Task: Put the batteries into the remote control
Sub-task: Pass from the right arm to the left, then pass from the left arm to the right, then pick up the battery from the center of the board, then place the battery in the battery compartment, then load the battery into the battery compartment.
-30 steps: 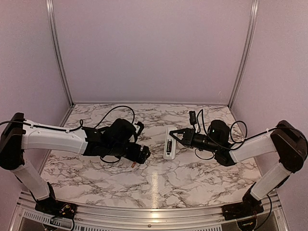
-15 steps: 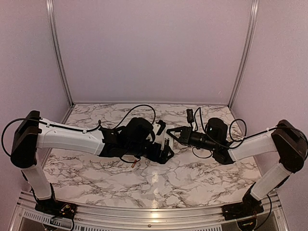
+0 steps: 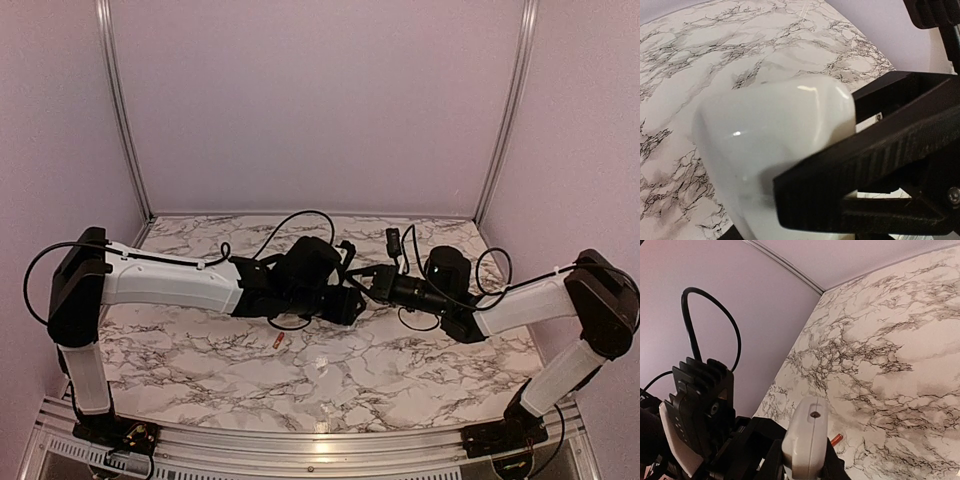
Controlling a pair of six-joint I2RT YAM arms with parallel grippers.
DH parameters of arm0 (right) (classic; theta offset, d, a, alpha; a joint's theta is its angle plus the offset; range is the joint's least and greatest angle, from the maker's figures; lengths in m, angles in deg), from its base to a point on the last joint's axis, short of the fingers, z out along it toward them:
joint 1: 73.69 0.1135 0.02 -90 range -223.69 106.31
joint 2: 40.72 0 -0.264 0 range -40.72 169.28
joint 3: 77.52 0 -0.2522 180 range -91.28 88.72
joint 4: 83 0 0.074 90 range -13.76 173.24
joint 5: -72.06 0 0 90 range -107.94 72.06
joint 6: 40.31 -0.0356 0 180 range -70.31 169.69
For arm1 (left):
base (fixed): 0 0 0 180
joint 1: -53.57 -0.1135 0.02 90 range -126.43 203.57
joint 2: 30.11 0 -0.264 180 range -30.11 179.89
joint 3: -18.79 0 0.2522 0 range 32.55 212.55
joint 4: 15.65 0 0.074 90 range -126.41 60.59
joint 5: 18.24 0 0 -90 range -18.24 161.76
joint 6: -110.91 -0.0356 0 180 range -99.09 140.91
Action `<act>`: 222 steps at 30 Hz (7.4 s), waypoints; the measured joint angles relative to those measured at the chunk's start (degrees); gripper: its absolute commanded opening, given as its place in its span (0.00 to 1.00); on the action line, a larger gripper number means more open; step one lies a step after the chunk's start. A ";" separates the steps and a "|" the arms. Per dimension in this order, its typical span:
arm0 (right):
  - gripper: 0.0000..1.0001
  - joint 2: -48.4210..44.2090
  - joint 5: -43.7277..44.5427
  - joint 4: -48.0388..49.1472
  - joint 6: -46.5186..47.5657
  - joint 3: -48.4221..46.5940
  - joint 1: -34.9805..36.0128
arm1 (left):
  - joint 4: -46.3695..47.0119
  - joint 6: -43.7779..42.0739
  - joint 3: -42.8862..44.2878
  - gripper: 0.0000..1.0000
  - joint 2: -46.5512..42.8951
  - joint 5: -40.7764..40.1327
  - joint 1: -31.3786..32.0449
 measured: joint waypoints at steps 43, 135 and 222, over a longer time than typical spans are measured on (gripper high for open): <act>0.00 -1.55 -14.25 -14.78 -0.11 -3.98 -3.08 | -3.67 -17.97 -10.47 0.82 -10.82 -2.51 0.70; 0.00 9.22 -24.06 11.08 -17.66 -2.29 -2.54 | 15.74 -11.61 -24.11 0.00 -20.02 3.74 -0.15; 0.00 9.64 -34.64 -24.24 6.51 -13.88 4.61 | 6.19 -56.17 -33.64 0.18 -31.69 8.48 7.65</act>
